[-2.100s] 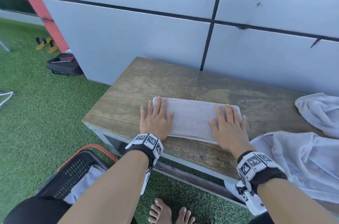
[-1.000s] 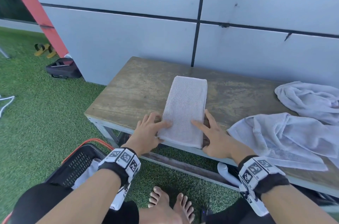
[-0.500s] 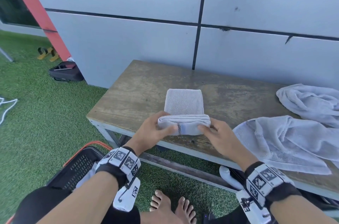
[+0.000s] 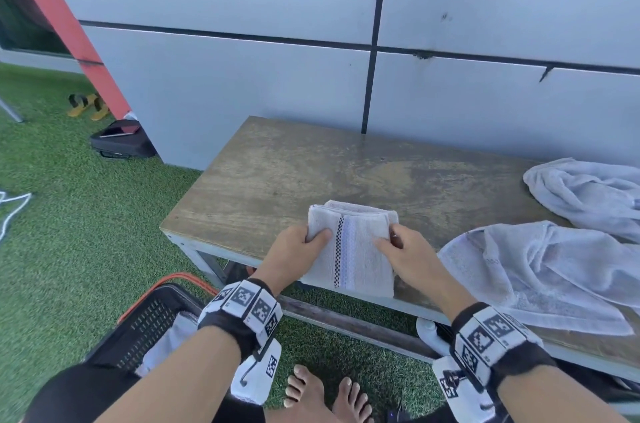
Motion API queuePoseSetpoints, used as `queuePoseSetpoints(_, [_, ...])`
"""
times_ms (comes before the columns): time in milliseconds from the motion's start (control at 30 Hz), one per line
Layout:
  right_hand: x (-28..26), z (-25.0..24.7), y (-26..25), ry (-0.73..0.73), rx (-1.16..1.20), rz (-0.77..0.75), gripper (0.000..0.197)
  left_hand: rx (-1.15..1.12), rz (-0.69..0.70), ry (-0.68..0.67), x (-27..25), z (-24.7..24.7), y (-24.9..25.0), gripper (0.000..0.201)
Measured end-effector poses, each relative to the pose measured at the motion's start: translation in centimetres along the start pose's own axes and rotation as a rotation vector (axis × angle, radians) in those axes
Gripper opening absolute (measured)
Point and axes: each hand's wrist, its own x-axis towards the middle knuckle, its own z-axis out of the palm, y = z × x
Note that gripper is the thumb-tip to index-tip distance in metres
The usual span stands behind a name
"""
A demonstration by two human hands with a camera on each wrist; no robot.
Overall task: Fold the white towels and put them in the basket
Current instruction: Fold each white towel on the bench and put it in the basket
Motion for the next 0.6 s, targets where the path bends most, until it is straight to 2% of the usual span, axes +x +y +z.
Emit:
queuePoseSetpoints(233, [1.5, 0.5, 0.5, 0.178, -0.067, 0.091, 0.023, 0.186, 0.030, 0.175, 2.7, 1.4, 2.2, 0.047])
queuePoseSetpoints(400, [2.4, 1.0, 1.1, 0.217, -0.124, 0.158, 0.028, 0.389, -0.072, 0.213, 3.7, 3.1, 2.1, 0.047])
queuePoseSetpoints(600, [2.8, 1.1, 1.2, 0.231, -0.155, 0.164, 0.029, 0.446, -0.068, 0.269, 4.5, 3.6, 1.9, 0.047])
